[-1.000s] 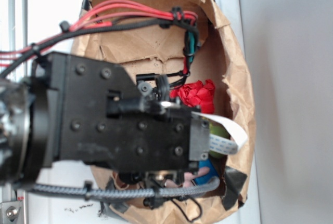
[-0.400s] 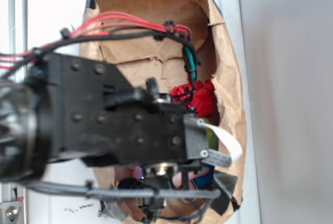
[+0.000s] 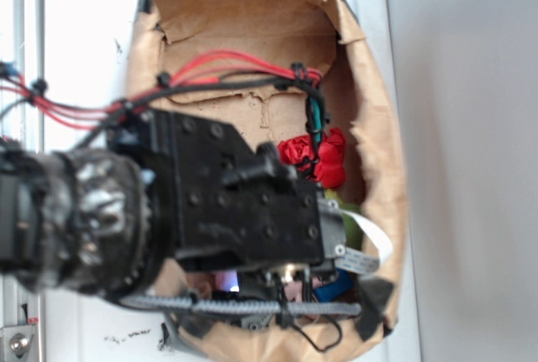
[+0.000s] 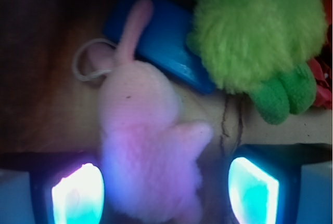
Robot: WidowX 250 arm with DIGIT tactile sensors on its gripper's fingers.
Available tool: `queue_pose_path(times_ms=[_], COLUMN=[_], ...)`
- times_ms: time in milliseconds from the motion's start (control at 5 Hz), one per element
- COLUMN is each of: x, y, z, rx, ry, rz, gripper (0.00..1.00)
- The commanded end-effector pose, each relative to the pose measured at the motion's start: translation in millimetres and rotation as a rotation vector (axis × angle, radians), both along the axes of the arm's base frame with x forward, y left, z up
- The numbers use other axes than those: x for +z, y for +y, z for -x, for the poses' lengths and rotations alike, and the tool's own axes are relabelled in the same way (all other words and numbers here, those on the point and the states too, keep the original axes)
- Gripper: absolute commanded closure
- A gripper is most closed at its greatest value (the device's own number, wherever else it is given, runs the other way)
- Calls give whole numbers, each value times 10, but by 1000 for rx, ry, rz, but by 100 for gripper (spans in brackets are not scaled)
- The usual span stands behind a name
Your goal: Grab the pink bunny.
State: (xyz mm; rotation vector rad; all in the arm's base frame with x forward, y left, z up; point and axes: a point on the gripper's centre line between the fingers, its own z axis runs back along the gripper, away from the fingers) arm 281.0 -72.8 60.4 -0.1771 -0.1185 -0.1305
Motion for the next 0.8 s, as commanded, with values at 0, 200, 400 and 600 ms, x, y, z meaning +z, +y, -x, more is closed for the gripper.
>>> queue_pose_path(times_ms=[0,200,400,600], x=[-145,-238,-136,8], y=[-194,-203,-146,-21], z=[-93,-78,-65,-61], rx=[-50,-61,-44,-3], ry=[-46,-55,-61,-73], rz=[-42,-89,-61,-29], gripper=[0,0,100,100])
